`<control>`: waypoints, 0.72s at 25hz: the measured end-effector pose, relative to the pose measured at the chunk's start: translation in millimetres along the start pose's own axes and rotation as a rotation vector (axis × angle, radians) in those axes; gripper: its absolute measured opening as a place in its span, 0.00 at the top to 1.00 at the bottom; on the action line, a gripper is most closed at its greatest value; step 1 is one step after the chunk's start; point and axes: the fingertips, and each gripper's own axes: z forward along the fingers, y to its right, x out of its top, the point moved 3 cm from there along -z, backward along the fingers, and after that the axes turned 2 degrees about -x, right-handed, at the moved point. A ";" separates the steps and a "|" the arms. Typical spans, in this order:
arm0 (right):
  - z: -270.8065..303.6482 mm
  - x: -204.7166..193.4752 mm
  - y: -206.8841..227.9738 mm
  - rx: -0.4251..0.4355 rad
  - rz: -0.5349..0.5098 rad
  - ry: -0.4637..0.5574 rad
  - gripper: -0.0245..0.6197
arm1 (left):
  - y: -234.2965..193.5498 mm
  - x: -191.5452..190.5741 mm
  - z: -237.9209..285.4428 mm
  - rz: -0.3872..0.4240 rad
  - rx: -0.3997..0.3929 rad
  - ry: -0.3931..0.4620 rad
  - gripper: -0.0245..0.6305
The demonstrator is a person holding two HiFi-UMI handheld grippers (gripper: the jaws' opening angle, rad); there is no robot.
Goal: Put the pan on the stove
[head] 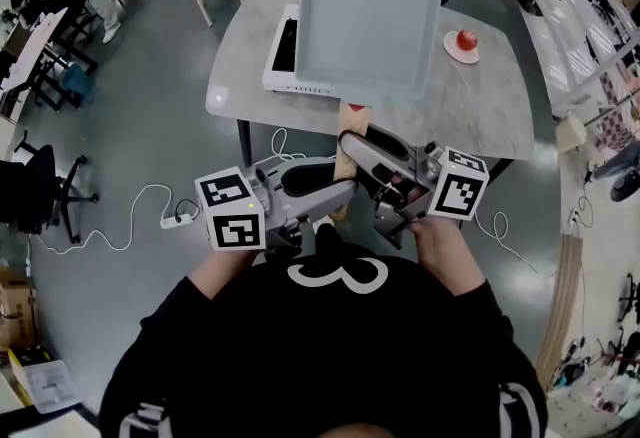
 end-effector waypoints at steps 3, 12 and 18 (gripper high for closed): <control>10.7 7.8 9.7 0.001 0.006 -0.003 0.73 | -12.1 10.1 -0.9 -0.008 0.007 0.003 0.76; 5.1 -1.0 30.1 0.010 0.033 -0.015 0.73 | -27.4 -4.2 2.5 -0.027 0.031 0.009 0.76; 20.9 17.4 64.3 0.014 0.061 -0.025 0.73 | -63.1 12.5 10.4 -0.062 0.050 0.026 0.76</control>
